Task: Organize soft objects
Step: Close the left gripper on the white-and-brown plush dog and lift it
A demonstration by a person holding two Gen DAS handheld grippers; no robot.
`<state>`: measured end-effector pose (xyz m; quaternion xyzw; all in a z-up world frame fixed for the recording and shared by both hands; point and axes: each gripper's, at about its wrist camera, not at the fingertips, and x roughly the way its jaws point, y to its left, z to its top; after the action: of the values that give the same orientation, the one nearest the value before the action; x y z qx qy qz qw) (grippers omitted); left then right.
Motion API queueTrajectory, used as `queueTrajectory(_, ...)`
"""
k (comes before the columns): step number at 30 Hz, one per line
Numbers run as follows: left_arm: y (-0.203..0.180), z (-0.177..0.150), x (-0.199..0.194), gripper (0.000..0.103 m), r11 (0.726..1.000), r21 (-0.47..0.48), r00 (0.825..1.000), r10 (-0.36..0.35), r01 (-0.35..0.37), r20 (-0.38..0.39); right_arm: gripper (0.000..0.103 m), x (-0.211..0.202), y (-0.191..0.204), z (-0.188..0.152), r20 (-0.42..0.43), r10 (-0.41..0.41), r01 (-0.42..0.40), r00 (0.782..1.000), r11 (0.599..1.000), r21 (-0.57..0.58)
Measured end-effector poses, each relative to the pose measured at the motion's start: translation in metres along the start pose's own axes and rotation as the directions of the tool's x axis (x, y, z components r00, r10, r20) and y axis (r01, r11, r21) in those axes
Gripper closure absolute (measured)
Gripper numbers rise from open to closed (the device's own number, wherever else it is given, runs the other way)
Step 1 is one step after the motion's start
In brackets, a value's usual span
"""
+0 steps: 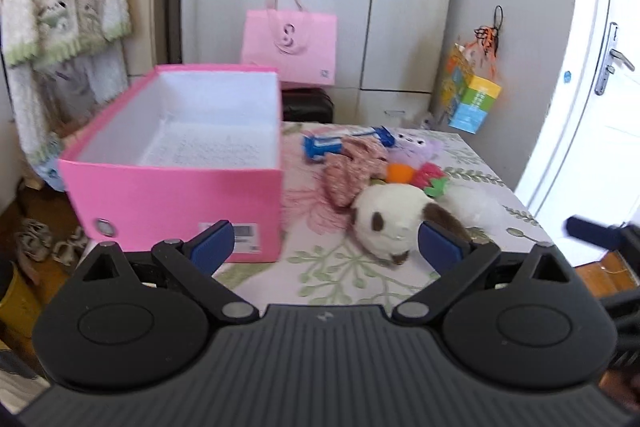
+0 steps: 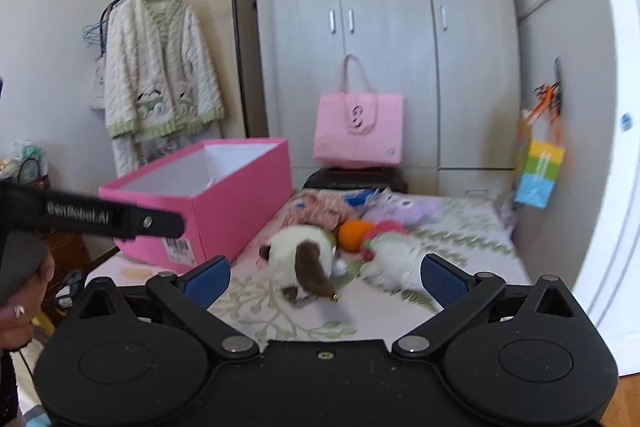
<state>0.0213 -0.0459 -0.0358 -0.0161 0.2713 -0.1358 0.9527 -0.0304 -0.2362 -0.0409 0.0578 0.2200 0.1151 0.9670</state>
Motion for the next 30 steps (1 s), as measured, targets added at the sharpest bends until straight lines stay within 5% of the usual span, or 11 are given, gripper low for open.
queueTrajectory(12, -0.027, -0.003, 0.062, 0.006, 0.987, 0.074, 0.99, -0.144, 0.144, -0.017, 0.005, 0.068, 0.002, -0.014, -0.066, 0.153, -0.161, 0.986, 0.977, -0.141)
queueTrajectory(21, -0.043, 0.005, 0.099, 0.007, 0.984, 0.076, 0.985, -0.156, 0.161, -0.067, 0.006, 0.118, -0.013, -0.017, -0.109, 0.204, -0.216, 0.973, 0.969, -0.119)
queueTrajectory(25, -0.04, 0.015, 0.113, 0.017, 0.979, 0.035, 0.969, -0.193, 0.201, -0.152, 0.006, 0.12, -0.004, -0.015, -0.109, 0.231, -0.249, 0.967, 0.947, -0.202)
queueTrajectory(30, -0.031, 0.015, 0.123, 0.023, 0.969, -0.042, 0.95, -0.249, 0.245, -0.189, 0.01, 0.133, -0.004, -0.013, -0.113, 0.207, -0.223, 0.972, 0.962, -0.158)
